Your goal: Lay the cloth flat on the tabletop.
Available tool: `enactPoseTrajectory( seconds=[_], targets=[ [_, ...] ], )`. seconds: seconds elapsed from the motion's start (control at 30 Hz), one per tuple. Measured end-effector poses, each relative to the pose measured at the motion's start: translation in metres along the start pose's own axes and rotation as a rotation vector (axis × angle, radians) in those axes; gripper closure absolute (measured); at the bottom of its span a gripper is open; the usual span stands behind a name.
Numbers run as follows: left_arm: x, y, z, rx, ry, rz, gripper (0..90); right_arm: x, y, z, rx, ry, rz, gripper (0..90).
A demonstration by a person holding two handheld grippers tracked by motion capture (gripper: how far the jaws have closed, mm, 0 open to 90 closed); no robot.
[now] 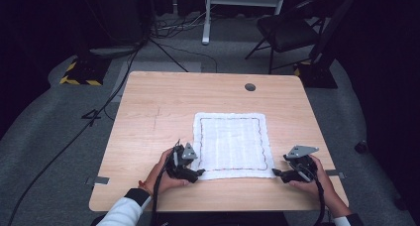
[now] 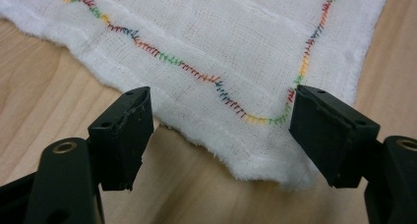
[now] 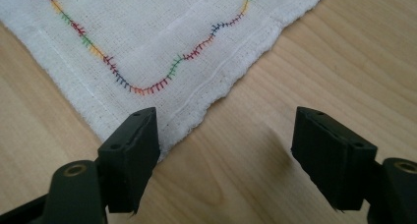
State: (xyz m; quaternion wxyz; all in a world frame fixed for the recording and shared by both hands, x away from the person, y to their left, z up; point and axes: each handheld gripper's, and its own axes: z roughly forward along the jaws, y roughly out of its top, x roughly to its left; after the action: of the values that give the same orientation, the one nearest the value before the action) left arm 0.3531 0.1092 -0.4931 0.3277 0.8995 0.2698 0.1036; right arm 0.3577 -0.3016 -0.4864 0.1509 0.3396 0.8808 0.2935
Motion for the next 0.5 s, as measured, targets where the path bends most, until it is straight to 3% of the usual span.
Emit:
enactPoseTrajectory(
  seconds=[0.1,0.17,0.3,0.5],
  targets=[
    [-0.002,-0.001,-0.007,0.003,0.001,0.023,18.8,-0.001,-0.005,-0.005,0.013,0.002,0.007,26.1],
    [0.003,-0.001,-0.015,-0.029,-0.015,0.006,18.7,-0.002,-0.007,-0.007,0.009,-0.007,0.001,27.0],
    [0.021,0.004,-0.024,-0.093,-0.001,-0.04,18.7,0.0,-0.007,-0.014,-0.036,-0.016,0.007,27.3],
    [0.046,0.016,-0.024,-0.12,0.021,-0.068,18.6,0.007,-0.001,-0.02,-0.099,-0.012,-0.002,28.8]
  ],
)
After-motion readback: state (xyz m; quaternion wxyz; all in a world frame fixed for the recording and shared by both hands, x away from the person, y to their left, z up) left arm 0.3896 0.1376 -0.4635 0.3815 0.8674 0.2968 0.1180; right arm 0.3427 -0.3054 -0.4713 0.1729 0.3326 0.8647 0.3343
